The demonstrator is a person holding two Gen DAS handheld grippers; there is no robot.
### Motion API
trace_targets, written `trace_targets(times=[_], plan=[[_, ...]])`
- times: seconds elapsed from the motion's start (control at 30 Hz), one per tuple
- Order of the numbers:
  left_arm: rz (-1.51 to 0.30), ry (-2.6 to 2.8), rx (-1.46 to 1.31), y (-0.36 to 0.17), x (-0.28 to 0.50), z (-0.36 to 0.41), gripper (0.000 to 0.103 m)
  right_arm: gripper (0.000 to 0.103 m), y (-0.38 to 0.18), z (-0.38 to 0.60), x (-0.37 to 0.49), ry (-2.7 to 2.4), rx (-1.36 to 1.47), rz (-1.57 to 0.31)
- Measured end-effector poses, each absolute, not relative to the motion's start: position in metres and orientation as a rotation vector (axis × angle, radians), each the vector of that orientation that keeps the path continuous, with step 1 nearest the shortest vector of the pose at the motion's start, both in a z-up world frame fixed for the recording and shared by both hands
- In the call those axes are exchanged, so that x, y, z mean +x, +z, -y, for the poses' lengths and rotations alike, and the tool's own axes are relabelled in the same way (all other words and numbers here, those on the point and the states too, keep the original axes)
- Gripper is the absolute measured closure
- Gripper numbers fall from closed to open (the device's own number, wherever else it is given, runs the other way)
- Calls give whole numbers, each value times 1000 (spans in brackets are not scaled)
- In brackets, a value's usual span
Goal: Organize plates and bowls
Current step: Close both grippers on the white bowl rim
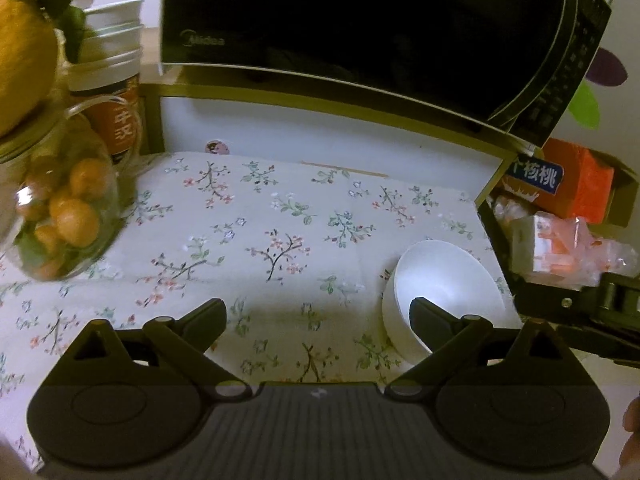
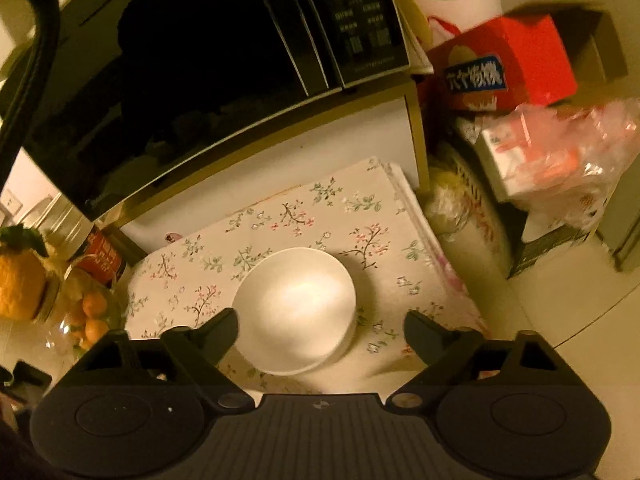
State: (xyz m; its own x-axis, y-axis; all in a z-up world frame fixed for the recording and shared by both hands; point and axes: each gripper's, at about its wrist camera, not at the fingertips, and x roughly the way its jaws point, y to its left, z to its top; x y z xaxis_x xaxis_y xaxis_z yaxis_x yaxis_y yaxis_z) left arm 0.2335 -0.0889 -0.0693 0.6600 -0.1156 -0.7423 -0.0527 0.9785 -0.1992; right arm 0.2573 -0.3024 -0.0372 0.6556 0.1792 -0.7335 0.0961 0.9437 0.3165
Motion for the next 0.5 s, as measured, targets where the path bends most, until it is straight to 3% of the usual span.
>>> trace_targets(times=[0.27,0.5], plan=[[-863,-80,-265,-84,258,85,14,30,-53,287,285,12,339,-904],[-892,-116,-261,-95,268,90,35,43,-62,270,296,-23,285,-922]])
